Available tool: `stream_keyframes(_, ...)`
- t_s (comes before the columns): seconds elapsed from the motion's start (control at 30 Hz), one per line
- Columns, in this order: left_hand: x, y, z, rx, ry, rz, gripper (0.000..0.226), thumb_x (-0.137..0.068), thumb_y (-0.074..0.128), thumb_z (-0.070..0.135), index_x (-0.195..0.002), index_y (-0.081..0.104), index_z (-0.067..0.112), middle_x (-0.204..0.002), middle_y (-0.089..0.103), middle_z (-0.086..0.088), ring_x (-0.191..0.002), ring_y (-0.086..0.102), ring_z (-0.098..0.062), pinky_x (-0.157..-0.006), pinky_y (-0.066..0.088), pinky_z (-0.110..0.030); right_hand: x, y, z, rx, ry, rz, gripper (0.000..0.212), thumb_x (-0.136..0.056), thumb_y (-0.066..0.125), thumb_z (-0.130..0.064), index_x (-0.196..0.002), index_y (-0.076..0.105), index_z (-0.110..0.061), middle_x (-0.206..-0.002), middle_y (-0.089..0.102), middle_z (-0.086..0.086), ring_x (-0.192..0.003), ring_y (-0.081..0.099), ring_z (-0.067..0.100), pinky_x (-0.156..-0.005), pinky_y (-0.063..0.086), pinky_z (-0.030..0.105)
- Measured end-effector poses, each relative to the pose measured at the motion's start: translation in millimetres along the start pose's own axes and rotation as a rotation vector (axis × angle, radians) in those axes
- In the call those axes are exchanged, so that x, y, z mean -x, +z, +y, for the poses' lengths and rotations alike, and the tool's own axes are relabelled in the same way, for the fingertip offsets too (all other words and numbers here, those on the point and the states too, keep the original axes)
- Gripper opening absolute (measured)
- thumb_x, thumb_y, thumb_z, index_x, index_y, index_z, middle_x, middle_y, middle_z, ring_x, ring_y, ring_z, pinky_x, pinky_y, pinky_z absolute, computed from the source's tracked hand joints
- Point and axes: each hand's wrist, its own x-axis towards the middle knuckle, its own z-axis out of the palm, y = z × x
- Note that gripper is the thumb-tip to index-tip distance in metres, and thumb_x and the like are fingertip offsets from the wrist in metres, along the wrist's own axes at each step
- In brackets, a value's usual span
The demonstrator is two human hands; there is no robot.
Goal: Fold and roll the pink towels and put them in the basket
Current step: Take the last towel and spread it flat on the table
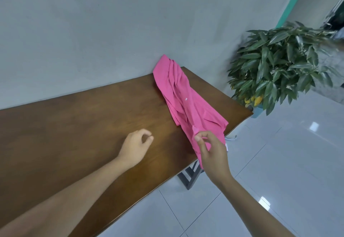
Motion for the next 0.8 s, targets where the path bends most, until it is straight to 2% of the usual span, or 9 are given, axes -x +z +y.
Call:
stream_keyframes(0.1,-16,0,48,0.476,-0.195,-0.150,0.024,-0.099,0.057,0.034,-0.104,0.072,0.015,-0.103,0.075,0.000,-0.097,0.070,-0.015,-0.093,0.053,-0.032,16,8,-6,-0.016,-0.057,-0.031,0.014,-0.100,0.060,-0.022,-0.092,0.067,-0.030,-0.098,0.067,-0.020,-0.102,0.063,0.006,-0.087,0.047,0.016)
stream_keyframes(0.2,-30,2,74,0.634,-0.318,-0.318,0.045,-0.099,0.057,0.045,-0.112,0.068,0.003,-0.107,0.074,-0.013,-0.094,0.073,-0.022,-0.081,0.058,-0.029,27,16,-12,-0.010,-0.098,-0.058,0.011,-0.100,0.060,-0.024,-0.093,0.068,-0.028,-0.100,0.067,-0.019,-0.102,0.063,0.008,-0.088,0.048,0.022)
stream_keyframes(0.37,-38,3,83,0.572,-0.310,-0.380,0.043,-0.094,0.067,0.042,-0.110,0.070,0.001,-0.103,0.075,-0.014,-0.091,0.074,-0.023,-0.083,0.060,-0.032,49,30,-27,0.034,-0.205,-0.114,0.013,-0.100,0.060,-0.021,-0.091,0.068,-0.023,-0.103,0.063,-0.025,-0.105,0.058,0.000,-0.090,0.042,0.014)
stream_keyframes(0.4,-38,2,84,0.558,-0.304,-0.390,0.038,-0.093,0.070,0.038,-0.103,0.072,0.001,-0.097,0.076,-0.013,-0.086,0.075,-0.021,-0.079,0.061,-0.030,54,32,-31,0.045,-0.231,-0.126,0.013,-0.101,0.059,-0.020,-0.091,0.068,-0.021,-0.102,0.062,-0.024,-0.104,0.057,-0.001,-0.090,0.040,0.013)
stream_keyframes(0.47,-34,-2,86,0.464,-0.278,-0.403,0.024,-0.091,0.073,0.019,-0.075,0.067,0.002,-0.071,0.071,-0.006,-0.064,0.071,-0.013,-0.064,0.058,-0.022,65,37,-40,0.060,-0.276,-0.144,0.014,-0.101,0.058,-0.019,-0.091,0.068,-0.019,-0.099,0.063,-0.021,-0.103,0.056,-0.002,-0.090,0.038,0.010)
stream_keyframes(0.53,-29,-9,85,0.365,-0.258,-0.413,0.032,-0.089,0.067,0.000,-0.062,0.051,0.006,-0.061,0.052,-0.007,-0.052,0.057,-0.013,-0.062,0.057,-0.022,76,42,-48,0.077,-0.289,-0.173,0.013,-0.101,0.058,-0.019,-0.092,0.068,-0.017,-0.100,0.064,-0.017,-0.103,0.056,0.000,-0.090,0.038,0.010)
stream_keyframes(0.63,-13,-23,73,0.308,-0.217,-0.418,0.037,-0.091,0.059,-0.006,-0.064,0.042,0.013,-0.060,0.045,-0.005,-0.050,0.055,-0.011,-0.066,0.060,-0.026,94,51,-52,0.108,-0.290,-0.209,0.013,-0.102,0.057,-0.023,-0.096,0.068,-0.019,-0.105,0.064,-0.017,-0.111,0.055,0.000,-0.094,0.037,0.011)
stream_keyframes(0.73,12,-48,46,0.218,-0.130,-0.404,0.021,-0.086,0.057,-0.012,-0.078,0.055,0.007,-0.072,0.058,-0.009,-0.068,0.064,-0.017,-0.073,0.062,-0.036,117,66,-56,0.170,-0.327,-0.211,0.018,-0.103,0.055,-0.031,-0.107,0.069,-0.021,-0.116,0.066,-0.017,-0.130,0.047,0.001,-0.106,0.033,0.014)
stream_keyframes(0.8,34,-73,23,0.190,-0.088,-0.424,0.020,-0.083,0.060,-0.011,-0.080,0.058,0.008,-0.067,0.060,-0.007,-0.067,0.061,-0.019,-0.070,0.060,-0.037,133,77,-64,0.189,-0.346,-0.203,0.020,-0.103,0.053,-0.033,-0.109,0.069,-0.022,-0.117,0.066,-0.017,-0.131,0.045,0.003,-0.108,0.033,0.017)
